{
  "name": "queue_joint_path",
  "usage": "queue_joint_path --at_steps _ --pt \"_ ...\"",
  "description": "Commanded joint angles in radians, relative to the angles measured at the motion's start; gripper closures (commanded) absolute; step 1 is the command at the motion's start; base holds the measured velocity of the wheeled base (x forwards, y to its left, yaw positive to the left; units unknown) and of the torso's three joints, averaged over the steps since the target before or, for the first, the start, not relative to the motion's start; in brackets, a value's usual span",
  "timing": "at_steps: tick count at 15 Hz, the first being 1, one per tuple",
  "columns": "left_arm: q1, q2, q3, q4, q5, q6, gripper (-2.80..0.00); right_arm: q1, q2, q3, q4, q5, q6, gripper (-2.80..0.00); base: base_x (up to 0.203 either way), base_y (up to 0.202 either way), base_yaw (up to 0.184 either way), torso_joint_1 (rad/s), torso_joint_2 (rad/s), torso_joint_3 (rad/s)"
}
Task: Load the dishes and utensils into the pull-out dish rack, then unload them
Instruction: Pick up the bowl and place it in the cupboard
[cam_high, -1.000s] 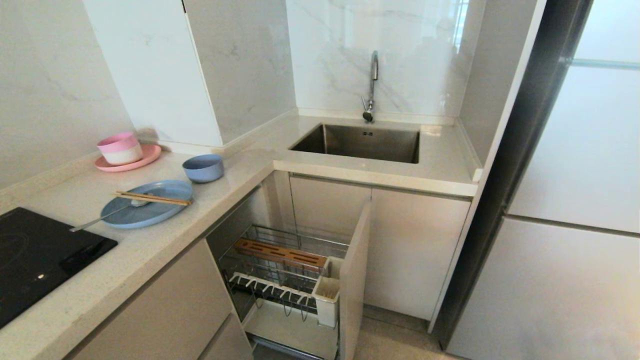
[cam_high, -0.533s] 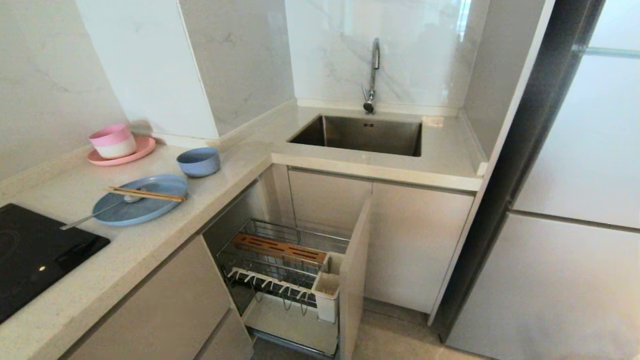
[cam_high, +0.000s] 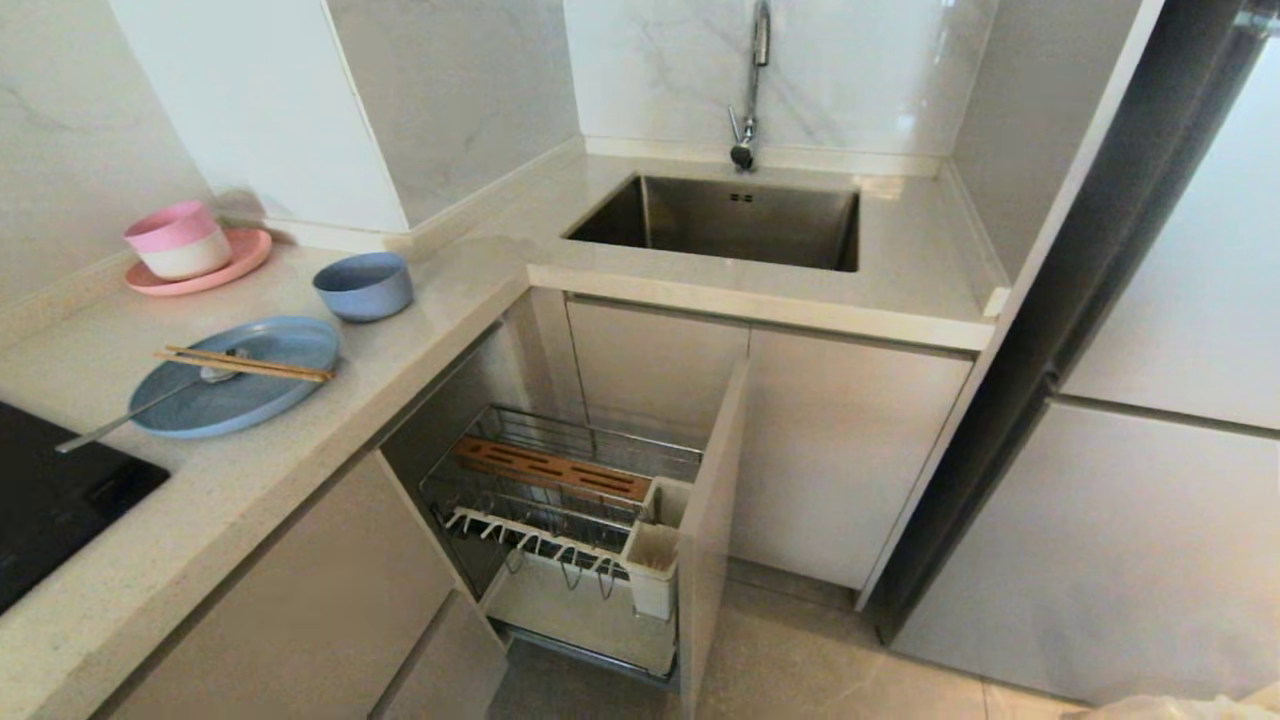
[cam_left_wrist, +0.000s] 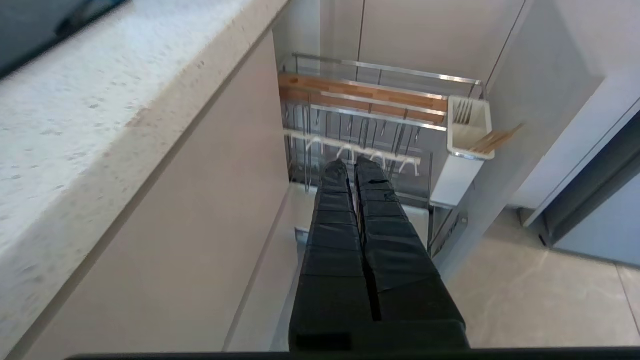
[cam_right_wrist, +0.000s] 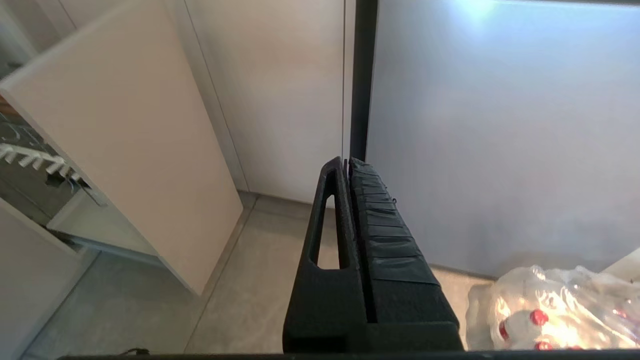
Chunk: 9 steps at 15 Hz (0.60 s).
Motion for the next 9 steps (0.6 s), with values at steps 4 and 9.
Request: queue_joint_path --at_steps 4,9 --pt "0.000 -0.001 -0.001 0.000 0.000 0.000 0.00 0.000 0.002 0.000 0.000 0.000 0.000 0.00 0.000 0.000 0.000 0.005 0.00 -0.198" --pt "0.000 -0.001 0.001 0.001 0.000 0.000 0.00 0.000 0.001 0.000 0.000 0.000 0.000 0.00 0.000 0.000 0.000 0.004 0.00 -0.197"
